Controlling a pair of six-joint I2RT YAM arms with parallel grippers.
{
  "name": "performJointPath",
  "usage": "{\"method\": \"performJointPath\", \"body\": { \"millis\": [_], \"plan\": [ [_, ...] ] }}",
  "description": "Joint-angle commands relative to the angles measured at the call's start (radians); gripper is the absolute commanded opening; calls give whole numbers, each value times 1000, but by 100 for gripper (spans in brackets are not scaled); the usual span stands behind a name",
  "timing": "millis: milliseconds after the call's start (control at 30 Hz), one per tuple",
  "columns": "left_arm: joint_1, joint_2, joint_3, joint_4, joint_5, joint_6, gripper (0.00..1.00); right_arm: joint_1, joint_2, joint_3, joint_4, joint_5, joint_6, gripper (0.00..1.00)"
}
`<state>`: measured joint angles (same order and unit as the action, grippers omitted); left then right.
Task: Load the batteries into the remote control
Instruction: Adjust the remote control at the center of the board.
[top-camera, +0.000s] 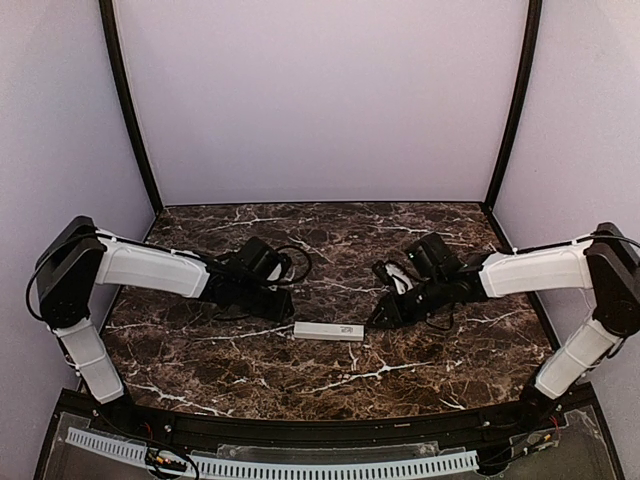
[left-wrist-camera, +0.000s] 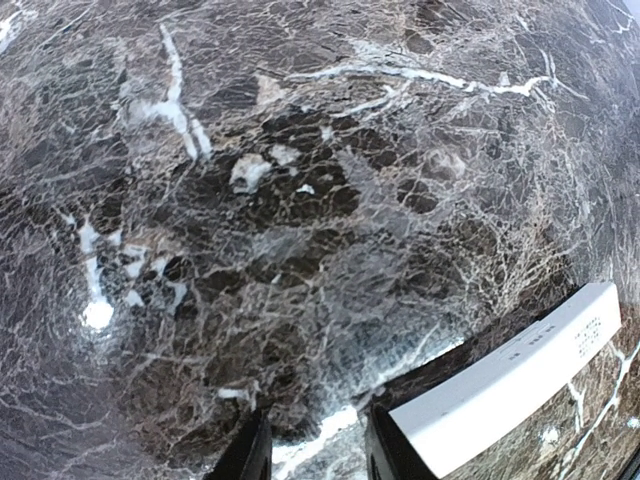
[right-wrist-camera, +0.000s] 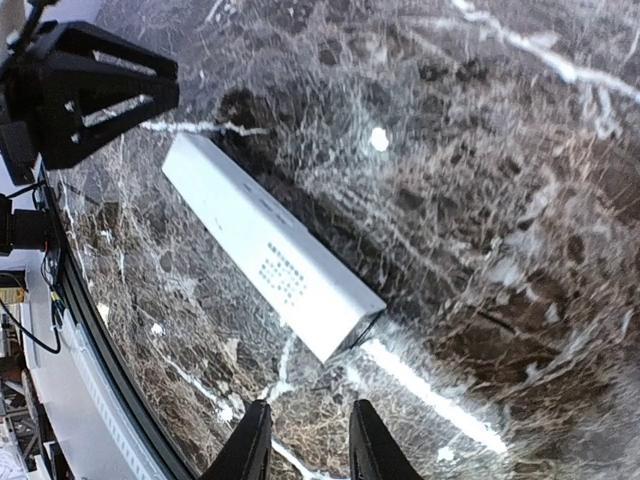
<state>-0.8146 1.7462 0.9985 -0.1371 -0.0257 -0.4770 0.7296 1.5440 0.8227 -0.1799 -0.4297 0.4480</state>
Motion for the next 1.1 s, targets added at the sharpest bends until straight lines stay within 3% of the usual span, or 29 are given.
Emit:
{"method": "performJointPath", "body": {
  "millis": [0,367,733,1067],
  "plan": [
    [2,35,32,-5,22,56,32,58,40,-39,17,-4,35,25],
    [-1,44,-17,34,113,54,27,99,175,14,101,12,60,20],
    [-24,-49,-146,96,160,14,22,46,284,105,102,20,5,17],
    [-66,-71,-172,134,196,18,21,-2,348,204,73,11,-59,16]
  ]
}}
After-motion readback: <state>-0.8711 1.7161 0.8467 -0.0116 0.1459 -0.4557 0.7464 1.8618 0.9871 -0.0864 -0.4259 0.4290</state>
